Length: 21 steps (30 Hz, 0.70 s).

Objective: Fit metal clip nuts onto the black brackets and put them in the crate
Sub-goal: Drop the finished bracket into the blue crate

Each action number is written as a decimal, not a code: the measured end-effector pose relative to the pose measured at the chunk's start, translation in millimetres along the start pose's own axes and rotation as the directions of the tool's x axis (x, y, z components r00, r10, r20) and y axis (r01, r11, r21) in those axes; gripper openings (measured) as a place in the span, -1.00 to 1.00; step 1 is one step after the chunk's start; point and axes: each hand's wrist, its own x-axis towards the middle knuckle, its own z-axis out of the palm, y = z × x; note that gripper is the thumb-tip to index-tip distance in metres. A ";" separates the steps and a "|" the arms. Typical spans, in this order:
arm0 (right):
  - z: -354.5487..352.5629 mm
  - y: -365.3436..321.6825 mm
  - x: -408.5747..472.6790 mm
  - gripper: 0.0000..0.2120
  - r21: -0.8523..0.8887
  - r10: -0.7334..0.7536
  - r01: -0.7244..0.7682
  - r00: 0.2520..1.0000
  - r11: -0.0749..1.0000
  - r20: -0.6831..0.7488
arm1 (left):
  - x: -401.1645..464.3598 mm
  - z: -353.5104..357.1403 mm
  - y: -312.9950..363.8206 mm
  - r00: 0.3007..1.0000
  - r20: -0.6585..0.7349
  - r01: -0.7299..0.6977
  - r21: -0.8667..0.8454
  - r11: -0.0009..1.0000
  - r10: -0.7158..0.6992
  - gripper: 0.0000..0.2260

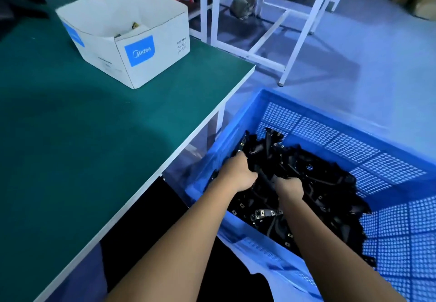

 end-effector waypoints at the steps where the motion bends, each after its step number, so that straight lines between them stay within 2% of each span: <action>1: 1.2 -4.7 -1.4 -0.68 -0.055 -0.012 0.011 1.000 0.998 -0.029 | -2.1 -8.0 7.5 0.998 -0.018 -0.062 -0.011 0.998 0.061 -0.64; 4: 4.1 -34.3 -21.1 -0.54 -0.205 -0.114 0.080 0.981 0.976 -0.160 | -11.4 -39.8 37.5 0.955 -0.138 -0.277 -0.091 0.957 0.263 -0.80; 6: 1.9 -62.9 -48.9 -0.60 -0.200 -0.327 0.282 0.914 0.938 -0.242 | -19.9 -64.6 56.5 0.898 -0.259 -0.396 -0.121 0.910 0.357 -0.84; 7: 0.5 -78.4 -65.0 -0.67 -0.179 -0.484 0.451 0.828 0.875 -0.281 | -24.9 -78.0 63.5 0.866 -0.323 -0.441 -0.128 0.888 0.383 -0.84; 8: -0.5 -93.4 -82.0 -0.73 -0.169 -0.652 0.635 0.690 0.753 -0.314 | -30.1 -92.2 68.6 0.835 -0.381 -0.475 -0.137 0.869 0.397 -0.84; 9: -1.2 -108.9 -101.2 -0.77 -0.173 -0.785 0.787 0.515 0.593 -0.344 | -35.4 -106.2 71.5 0.808 -0.432 -0.502 -0.150 0.852 0.400 -0.83; 10: -0.4 -124.3 -122.6 -0.81 -0.180 -0.862 0.884 0.345 0.431 -0.372 | -42.8 -121.2 70.4 0.778 -0.487 -0.524 -0.157 0.837 0.396 -0.81; 11: 1.6 -140.2 -144.8 -0.84 -0.169 -0.894 0.939 0.215 0.299 -0.393 | -50.2 -135.7 66.4 0.745 -0.543 -0.541 -0.151 0.828 0.388 -0.79; 13: 12.0 -170.0 -192.3 -0.88 -0.119 -0.918 0.986 0.058 0.113 -0.393 | -67.7 -166.2 48.1 0.663 -0.661 -0.560 -0.125 0.819 0.352 -0.77; 16: 45.2 -197.8 -261.8 -0.86 -0.001 -0.974 0.999 -0.036 -0.037 -0.222 | -99.9 -213.2 2.6 0.545 -0.809 -0.557 -0.156 0.816 0.218 -0.78; 19: 94.2 -206.5 -330.5 -0.84 0.092 -0.992 0.992 -0.090 -0.082 0.086 | -138.6 -255.7 -60.8 0.457 -0.888 -0.493 -0.197 0.847 0.059 -0.81; 21: 131.4 -205.3 -374.5 -0.84 0.104 -0.936 0.984 -0.168 -0.142 0.310 | -168.4 -277.2 -108.0 0.387 -0.921 -0.421 -0.217 0.881 -0.042 -0.81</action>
